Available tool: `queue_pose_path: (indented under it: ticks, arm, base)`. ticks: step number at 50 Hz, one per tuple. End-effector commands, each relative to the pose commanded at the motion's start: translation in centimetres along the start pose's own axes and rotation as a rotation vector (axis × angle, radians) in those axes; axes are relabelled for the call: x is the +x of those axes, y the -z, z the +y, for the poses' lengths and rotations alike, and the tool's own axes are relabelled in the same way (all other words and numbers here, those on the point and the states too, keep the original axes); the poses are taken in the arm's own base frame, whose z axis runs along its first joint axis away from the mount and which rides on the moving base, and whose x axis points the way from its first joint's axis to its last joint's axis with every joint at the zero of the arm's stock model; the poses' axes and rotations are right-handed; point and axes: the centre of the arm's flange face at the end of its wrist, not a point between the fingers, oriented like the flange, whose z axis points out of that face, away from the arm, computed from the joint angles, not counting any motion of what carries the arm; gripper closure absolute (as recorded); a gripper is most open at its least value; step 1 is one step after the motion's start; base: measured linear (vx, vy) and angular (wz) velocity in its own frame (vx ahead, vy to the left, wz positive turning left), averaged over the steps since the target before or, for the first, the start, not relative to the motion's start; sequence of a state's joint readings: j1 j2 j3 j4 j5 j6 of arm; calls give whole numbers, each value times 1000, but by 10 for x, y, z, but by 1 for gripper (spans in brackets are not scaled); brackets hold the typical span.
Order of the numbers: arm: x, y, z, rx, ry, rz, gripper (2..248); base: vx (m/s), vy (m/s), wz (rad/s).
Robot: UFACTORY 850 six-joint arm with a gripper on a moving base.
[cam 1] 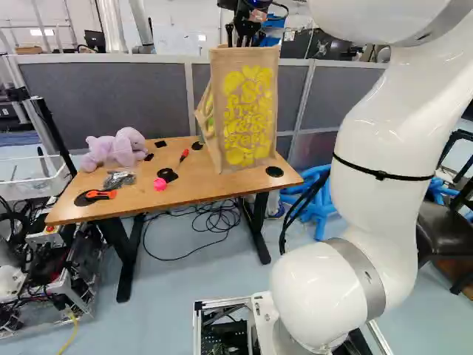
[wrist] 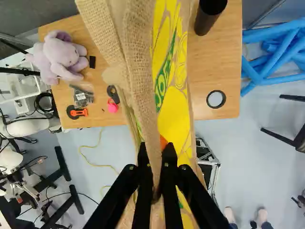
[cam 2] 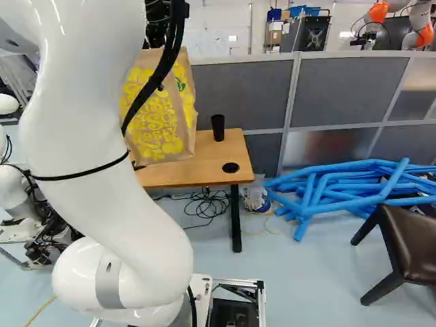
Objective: Pick up the bag on the ground and place it on the table
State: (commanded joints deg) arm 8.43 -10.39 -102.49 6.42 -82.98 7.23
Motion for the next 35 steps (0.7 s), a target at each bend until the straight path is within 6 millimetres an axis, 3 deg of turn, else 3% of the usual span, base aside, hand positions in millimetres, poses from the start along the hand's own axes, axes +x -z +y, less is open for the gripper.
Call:
queue_pose_path:
  ticks: [23,35]
  arm:
    - [0,0,0,0,-2,0,227]
    - [0,0,0,0,-97,0,227]
  base:
    - [0,0,0]
    - [0,0,0]
